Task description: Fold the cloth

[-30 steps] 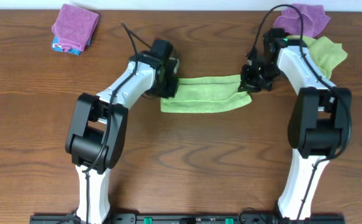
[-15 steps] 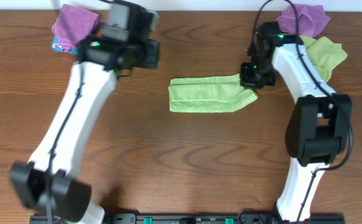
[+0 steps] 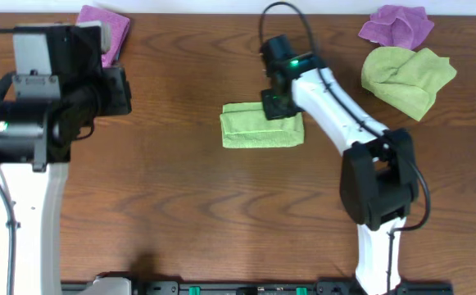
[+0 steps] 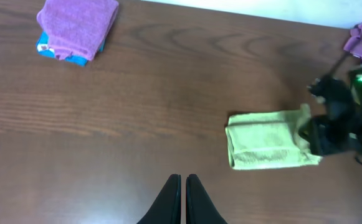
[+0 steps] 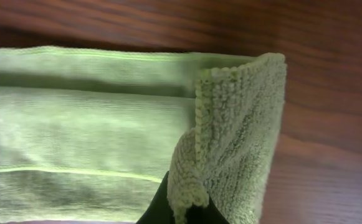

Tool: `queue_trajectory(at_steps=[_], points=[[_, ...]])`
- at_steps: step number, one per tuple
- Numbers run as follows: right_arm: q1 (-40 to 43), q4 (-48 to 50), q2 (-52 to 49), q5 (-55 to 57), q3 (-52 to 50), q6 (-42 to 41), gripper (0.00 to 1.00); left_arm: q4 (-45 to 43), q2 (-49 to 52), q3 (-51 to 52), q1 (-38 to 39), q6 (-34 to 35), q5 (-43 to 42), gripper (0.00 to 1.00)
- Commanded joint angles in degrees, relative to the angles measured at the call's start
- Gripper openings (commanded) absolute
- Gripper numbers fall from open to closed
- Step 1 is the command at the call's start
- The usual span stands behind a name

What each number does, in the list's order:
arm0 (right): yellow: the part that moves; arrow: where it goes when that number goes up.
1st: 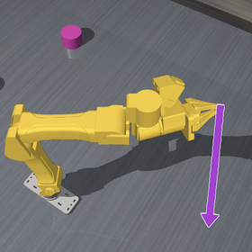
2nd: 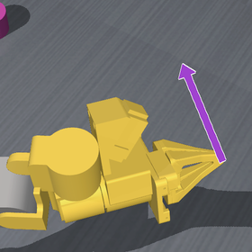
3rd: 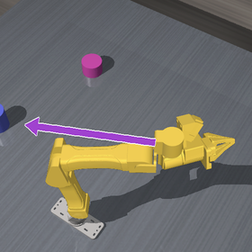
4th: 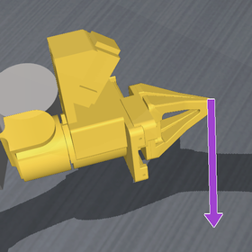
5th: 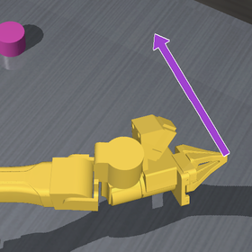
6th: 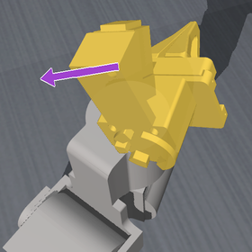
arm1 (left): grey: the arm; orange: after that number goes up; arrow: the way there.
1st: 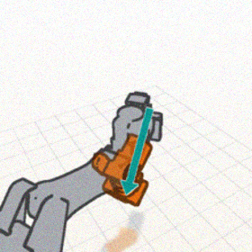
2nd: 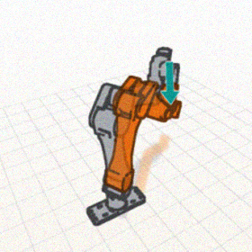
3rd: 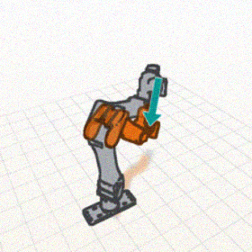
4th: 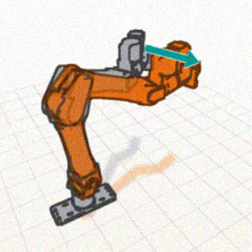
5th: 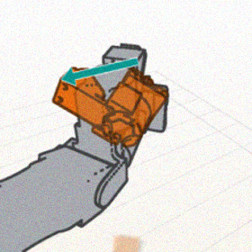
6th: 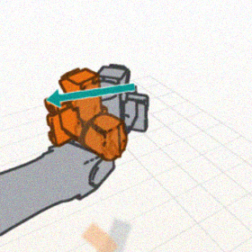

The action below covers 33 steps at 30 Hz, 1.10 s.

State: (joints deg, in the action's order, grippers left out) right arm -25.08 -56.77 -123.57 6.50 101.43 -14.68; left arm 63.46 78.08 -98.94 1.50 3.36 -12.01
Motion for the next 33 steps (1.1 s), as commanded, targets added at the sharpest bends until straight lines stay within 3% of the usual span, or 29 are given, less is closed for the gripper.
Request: queue_trajectory(at_steps=[1,15,33], points=[[-2.36,0.76,1.77,3.17,1.18,-1.4,0.01,1.16,-1.77,-0.7,-0.37,-0.17,0.17,0.06],[-9.53,6.88,0.9,3.1,1.16,0.44,0.02,3.93,-2.86,-0.68,-0.37,-1.7,0.2,0.09],[-13.16,6.99,-3.76,0.13,1.11,5.16,0.01,3.82,-2.84,-0.68,-0.37,-3.63,0.61,0.09]])
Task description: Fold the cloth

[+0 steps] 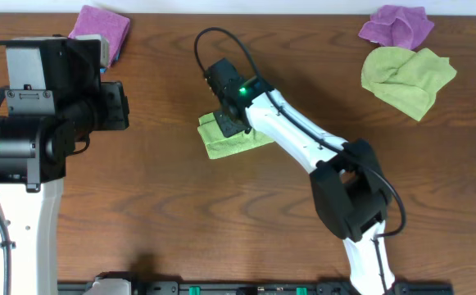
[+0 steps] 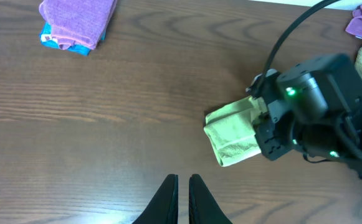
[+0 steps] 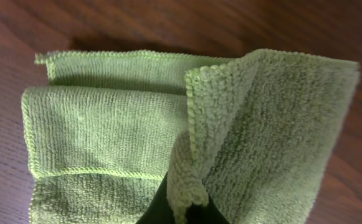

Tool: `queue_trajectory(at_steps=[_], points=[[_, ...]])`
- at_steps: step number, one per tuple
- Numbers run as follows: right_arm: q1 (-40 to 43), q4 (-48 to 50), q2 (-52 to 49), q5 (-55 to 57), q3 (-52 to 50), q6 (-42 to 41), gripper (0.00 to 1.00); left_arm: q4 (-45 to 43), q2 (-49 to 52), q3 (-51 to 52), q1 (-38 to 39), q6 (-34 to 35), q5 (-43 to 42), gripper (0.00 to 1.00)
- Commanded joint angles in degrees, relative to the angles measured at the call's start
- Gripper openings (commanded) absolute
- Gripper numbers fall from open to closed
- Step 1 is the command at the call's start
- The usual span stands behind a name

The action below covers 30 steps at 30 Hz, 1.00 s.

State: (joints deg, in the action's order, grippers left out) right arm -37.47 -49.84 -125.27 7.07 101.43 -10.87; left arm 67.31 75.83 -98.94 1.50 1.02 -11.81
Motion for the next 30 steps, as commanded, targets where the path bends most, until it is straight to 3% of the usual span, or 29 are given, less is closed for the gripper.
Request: queue_trajectory(at_steps=[1,10,15,16,17,18,19,21,30], points=[[-0.83,0.15,-2.32,-0.44,1.11,1.33,0.01,0.0,-0.59,-0.68,-0.37,-1.29,0.42,0.09],[-0.96,2.97,-4.87,-0.76,1.11,1.22,0.02,-0.02,-0.59,-0.66,-0.37,-1.29,0.39,0.09],[-1.38,4.24,-4.94,-7.69,1.11,1.27,0.02,-0.04,-0.59,-0.66,-0.37,-1.53,0.42,0.1],[-1.57,4.28,-4.94,-9.73,1.11,1.25,0.09,-0.04,-0.59,-0.68,-0.37,-1.77,0.39,0.1],[-1.88,4.5,-4.94,-12.39,1.11,1.27,0.29,-0.04,-0.59,-0.68,-0.37,-2.03,0.44,0.1],[-2.08,4.74,-4.92,-14.29,1.11,1.29,0.42,-0.07,-0.57,-0.68,-0.37,-2.34,0.42,0.11],[-2.32,5.07,-4.83,-16.46,1.18,1.29,0.46,-0.11,-0.55,-0.66,-0.37,-2.34,0.44,0.1],[-2.69,5.7,-4.7,-20.46,1.49,1.29,0.51,-0.28,-0.39,-0.66,-0.37,-2.36,0.44,0.11],[-1.55,3.02,-4.5,-26.99,4.35,2.43,0.5,-0.31,1.86,-0.55,-0.81,-2.38,3.65,0.11]])
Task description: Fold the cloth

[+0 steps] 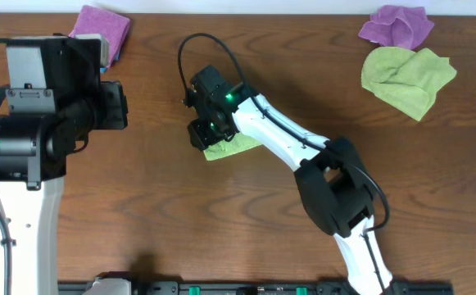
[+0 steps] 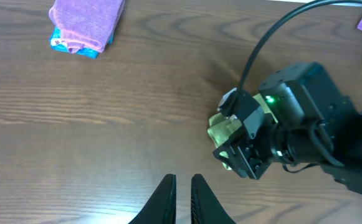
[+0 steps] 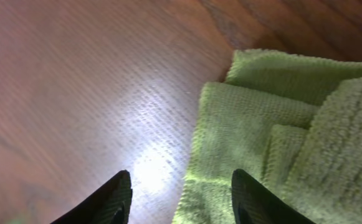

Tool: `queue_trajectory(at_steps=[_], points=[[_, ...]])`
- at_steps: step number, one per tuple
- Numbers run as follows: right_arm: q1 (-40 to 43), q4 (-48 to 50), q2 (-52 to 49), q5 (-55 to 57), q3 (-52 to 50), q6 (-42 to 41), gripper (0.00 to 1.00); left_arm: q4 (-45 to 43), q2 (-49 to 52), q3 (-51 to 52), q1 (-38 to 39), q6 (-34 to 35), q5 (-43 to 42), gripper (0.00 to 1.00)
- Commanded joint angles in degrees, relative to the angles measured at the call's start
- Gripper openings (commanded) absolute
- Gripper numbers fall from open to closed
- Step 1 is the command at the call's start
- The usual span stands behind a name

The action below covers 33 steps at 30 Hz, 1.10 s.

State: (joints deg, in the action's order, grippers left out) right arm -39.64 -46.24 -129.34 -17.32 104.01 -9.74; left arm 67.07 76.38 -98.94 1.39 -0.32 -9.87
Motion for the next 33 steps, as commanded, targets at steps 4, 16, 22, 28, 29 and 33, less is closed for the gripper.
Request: queue_trajectory(at_steps=[4,16,22,28,29,33], points=[[2.05,-3.39,1.29,0.28,4.24,3.65,0.48,-1.09,3.37,-0.55,-3.17,-1.01,0.85,0.1],[1.88,-9.44,2.05,19.06,4.48,5.14,0.44,-1.6,11.76,1.03,-6.32,-1.03,-5.9,0.1],[0.72,-7.41,1.92,19.04,1.68,5.14,0.43,-2.75,14.25,1.22,-6.32,-1.03,-8.85,0.09],[-0.57,-7.78,1.92,19.02,1.51,5.16,0.46,-4.07,14.25,1.22,-6.34,-1.05,-8.85,0.1],[-0.9,-8.02,1.92,19.02,1.51,5.18,0.45,-4.2,14.25,1.22,-6.38,-1.09,-8.83,0.11],[-1.81,-7.93,1.6,19.1,1.4,6.86,0.46,-4.76,14.25,1.22,-7.32,-1.27,-9.27,0.11]])
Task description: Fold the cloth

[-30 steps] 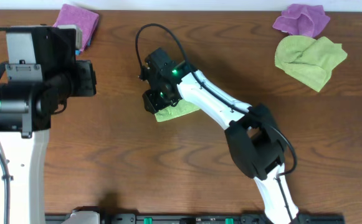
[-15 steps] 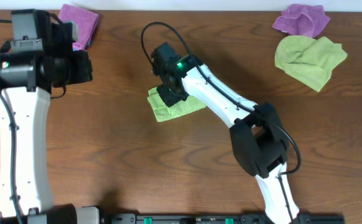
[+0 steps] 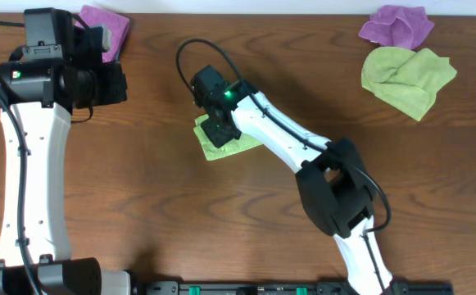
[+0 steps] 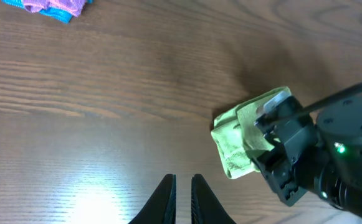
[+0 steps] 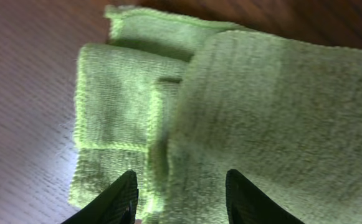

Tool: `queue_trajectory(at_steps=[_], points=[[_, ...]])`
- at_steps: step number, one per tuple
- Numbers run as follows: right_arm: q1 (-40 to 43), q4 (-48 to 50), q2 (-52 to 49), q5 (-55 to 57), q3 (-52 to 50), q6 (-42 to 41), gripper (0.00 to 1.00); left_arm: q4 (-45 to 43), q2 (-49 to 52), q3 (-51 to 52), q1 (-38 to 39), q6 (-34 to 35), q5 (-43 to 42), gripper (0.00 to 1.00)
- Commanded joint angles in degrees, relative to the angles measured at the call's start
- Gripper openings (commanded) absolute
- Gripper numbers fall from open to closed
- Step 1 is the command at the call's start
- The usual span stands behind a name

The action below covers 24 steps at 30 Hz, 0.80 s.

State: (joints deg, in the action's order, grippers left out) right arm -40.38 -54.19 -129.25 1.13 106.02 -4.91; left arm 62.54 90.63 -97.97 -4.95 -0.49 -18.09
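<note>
The green cloth [image 3: 225, 146] lies folded into a small, slightly skewed packet left of the table's middle. It also shows in the left wrist view [image 4: 240, 140] and fills the right wrist view [image 5: 230, 106], where stacked layers and hems show at its left. My right gripper [image 3: 219, 128] [image 5: 184, 196] hovers right over it, open, with nothing between the fingers. My left gripper [image 4: 182, 199] is far to the left over bare wood. Its fingers are nearly together with only a thin slit between them, and they hold nothing.
A folded purple cloth on a blue one [image 3: 105, 29] [image 4: 47, 7] sits at the back left corner. At the back right lie a crumpled purple cloth [image 3: 397, 24] and a crumpled green cloth [image 3: 407, 76]. The right arm's cable [image 3: 188, 57] loops above the wrist.
My right gripper, open over the cloth's left edge and bare wood, now sits over the cloth itself. The left arm has shifted, so its view holds the cloth more centrally.
At first my right gripper was shut on a flap of the green cloth near the table's middle. A second later it still held the flap and the cloth lay farther left. Then the gripper was open beside the dropped cloth, and now it is open above it.
</note>
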Motion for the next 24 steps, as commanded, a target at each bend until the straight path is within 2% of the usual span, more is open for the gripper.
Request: queue_trajectory(at_steps=[1,5,12,18,24], points=[[-1.16,0.22,1.31,1.07,-0.79,2.01,0.46,-0.22,0.0,0.26,-1.38,-1.09,-1.31,0.11],[-1.22,0.17,-0.22,2.12,-0.81,2.03,0.46,-0.2,0.0,0.26,-2.8,-1.36,-2.49,0.12],[-1.22,0.31,-2.14,4.61,-0.81,2.01,0.4,0.07,0.0,0.26,-6.29,-4.07,-6.08,0.12],[-1.29,0.59,-2.97,4.46,-0.81,1.99,0.44,0.11,0.0,0.26,-10.36,-4.31,-10.54,0.13],[-1.4,0.66,-4.24,4.42,-0.81,1.99,0.41,0.15,0.0,0.26,-12.0,-4.94,-11.19,0.14]])
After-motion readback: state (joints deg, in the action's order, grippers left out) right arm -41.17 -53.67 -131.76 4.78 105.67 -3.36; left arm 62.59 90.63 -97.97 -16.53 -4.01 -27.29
